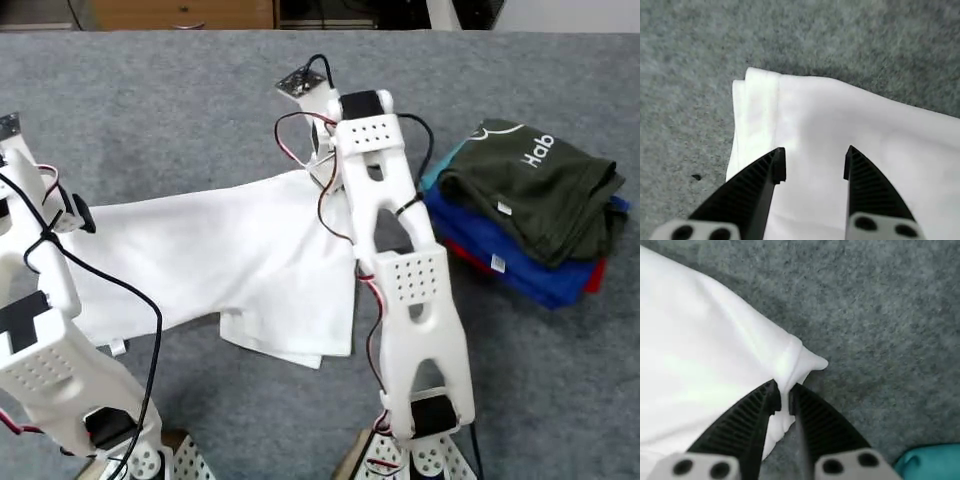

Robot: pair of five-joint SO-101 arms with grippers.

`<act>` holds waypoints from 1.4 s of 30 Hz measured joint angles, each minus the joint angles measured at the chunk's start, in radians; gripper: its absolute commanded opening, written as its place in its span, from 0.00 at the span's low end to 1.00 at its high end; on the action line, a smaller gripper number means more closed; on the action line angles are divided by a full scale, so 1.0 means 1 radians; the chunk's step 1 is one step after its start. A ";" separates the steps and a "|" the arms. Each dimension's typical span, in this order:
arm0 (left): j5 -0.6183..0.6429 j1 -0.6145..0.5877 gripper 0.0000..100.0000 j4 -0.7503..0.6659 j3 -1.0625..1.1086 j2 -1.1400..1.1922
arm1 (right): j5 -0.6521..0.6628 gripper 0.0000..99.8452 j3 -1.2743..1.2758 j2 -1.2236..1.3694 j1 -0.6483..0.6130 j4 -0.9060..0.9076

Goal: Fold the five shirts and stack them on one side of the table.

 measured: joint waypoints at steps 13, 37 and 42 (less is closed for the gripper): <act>-0.003 -0.003 0.14 -0.029 -0.008 0.031 | 0.087 0.22 -0.161 0.031 -0.015 0.123; -0.037 -0.051 0.03 -0.158 -0.155 0.244 | 0.158 0.22 0.117 -0.292 0.021 0.123; -0.038 -0.052 0.03 -0.160 -0.210 0.249 | 0.158 0.22 0.117 -0.292 0.023 0.123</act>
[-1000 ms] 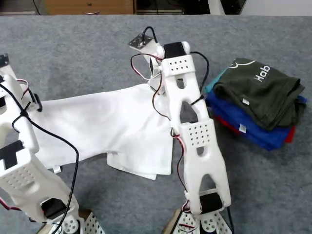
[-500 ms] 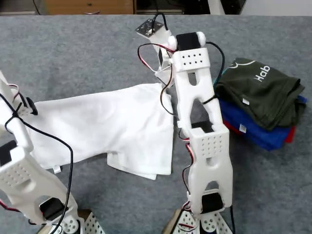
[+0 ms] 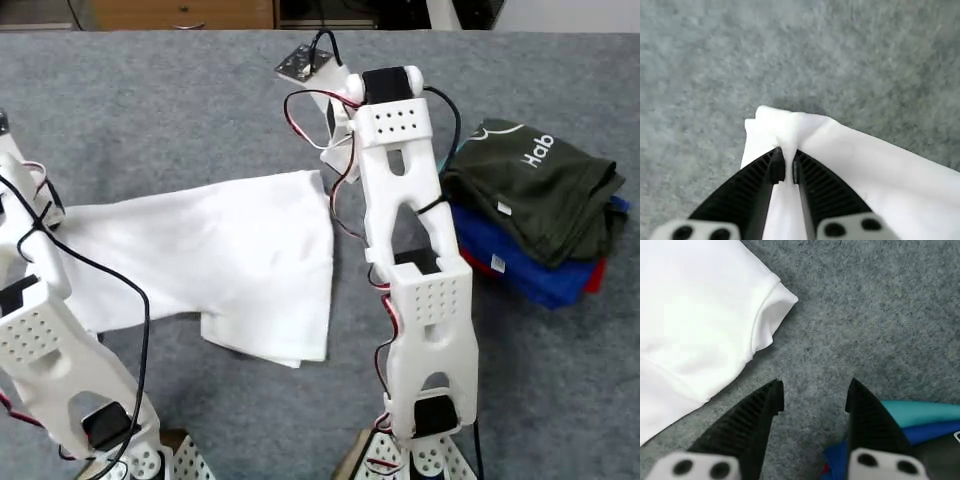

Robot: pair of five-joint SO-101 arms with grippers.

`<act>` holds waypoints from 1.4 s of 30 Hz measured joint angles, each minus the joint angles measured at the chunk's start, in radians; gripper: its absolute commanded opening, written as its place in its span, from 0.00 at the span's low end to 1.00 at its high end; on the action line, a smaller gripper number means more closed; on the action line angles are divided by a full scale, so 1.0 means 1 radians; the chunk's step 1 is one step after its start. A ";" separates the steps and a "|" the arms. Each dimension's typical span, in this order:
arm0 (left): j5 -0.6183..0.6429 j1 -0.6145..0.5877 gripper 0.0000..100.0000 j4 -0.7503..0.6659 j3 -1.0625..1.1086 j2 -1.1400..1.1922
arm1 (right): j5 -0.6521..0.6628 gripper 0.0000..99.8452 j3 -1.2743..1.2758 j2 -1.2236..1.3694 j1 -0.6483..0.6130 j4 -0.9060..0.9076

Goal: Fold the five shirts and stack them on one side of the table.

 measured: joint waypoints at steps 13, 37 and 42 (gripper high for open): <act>-0.008 -0.002 0.12 0.020 -0.115 0.000 | 0.000 0.22 0.046 0.000 0.000 0.000; -0.040 -0.095 0.05 0.336 -0.288 0.041 | 0.169 0.22 1.180 -0.680 -0.505 -0.172; -0.078 -0.161 0.05 0.379 -0.288 0.041 | 0.167 0.23 1.306 -0.704 -0.643 -0.250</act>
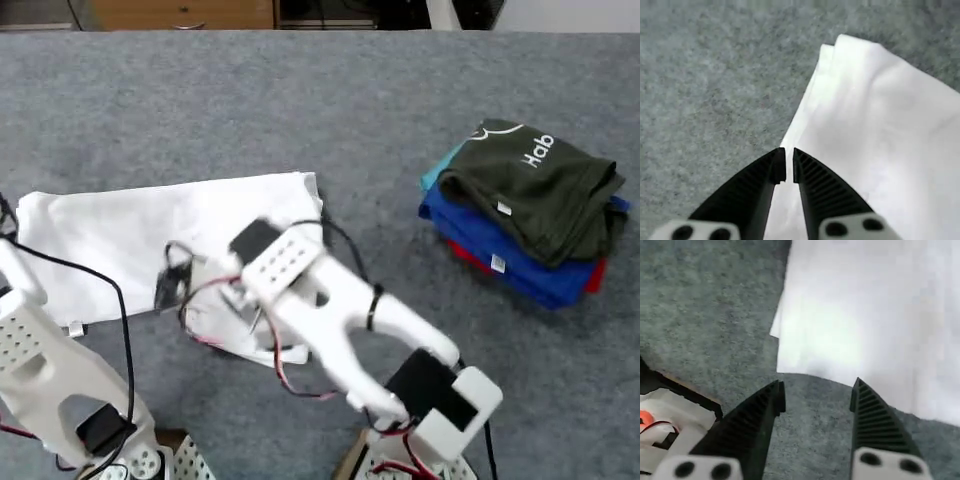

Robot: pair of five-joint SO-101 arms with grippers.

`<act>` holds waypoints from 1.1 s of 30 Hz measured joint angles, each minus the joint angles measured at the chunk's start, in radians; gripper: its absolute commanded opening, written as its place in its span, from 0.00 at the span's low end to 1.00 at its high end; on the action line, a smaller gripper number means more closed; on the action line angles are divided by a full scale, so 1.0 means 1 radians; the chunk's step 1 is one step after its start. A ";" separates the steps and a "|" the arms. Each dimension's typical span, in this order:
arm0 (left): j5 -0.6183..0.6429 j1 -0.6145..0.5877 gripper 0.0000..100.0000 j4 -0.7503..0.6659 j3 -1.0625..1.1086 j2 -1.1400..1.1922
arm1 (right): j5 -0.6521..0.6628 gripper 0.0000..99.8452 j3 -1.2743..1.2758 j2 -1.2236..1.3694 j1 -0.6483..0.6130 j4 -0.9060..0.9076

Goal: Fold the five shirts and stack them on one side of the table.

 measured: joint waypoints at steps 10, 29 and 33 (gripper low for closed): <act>-0.035 -0.130 0.09 0.018 0.000 0.000 | -0.075 0.23 -0.089 0.150 -0.144 -0.074; -0.046 -0.216 0.09 0.018 0.000 0.000 | -0.221 0.22 -0.399 0.543 -0.181 -0.060; -0.046 -0.216 0.09 0.018 0.000 0.000 | -0.221 0.22 -0.414 0.557 -0.178 -0.058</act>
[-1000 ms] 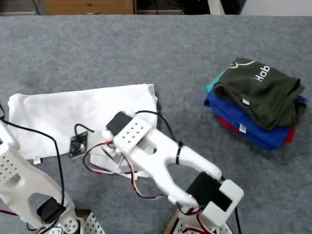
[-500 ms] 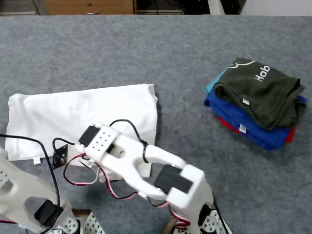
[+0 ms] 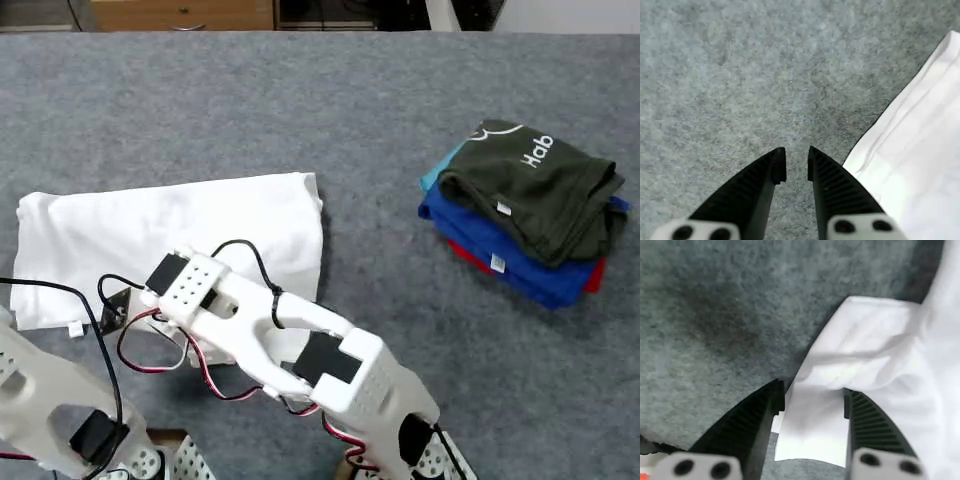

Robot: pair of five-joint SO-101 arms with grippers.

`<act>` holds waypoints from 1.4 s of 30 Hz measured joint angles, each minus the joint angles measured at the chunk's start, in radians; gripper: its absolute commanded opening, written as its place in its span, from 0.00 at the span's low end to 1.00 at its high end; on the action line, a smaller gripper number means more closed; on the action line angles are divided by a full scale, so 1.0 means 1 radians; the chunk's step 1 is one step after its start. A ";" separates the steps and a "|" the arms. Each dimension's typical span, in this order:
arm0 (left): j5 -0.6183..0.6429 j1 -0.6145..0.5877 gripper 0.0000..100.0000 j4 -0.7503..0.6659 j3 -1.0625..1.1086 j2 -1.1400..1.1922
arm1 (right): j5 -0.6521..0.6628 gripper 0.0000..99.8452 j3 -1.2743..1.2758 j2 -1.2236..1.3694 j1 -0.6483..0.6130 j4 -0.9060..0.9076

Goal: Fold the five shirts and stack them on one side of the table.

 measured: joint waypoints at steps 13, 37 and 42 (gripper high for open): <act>-0.018 0.000 0.09 0.000 0.000 -0.002 | -0.008 0.01 -0.028 0.026 0.066 -0.009; -0.025 0.000 0.09 0.000 0.000 -0.023 | 0.060 0.00 -0.723 0.236 0.227 0.301; -0.025 0.000 0.09 0.000 0.000 -0.023 | 0.195 0.00 -0.870 0.321 0.267 0.302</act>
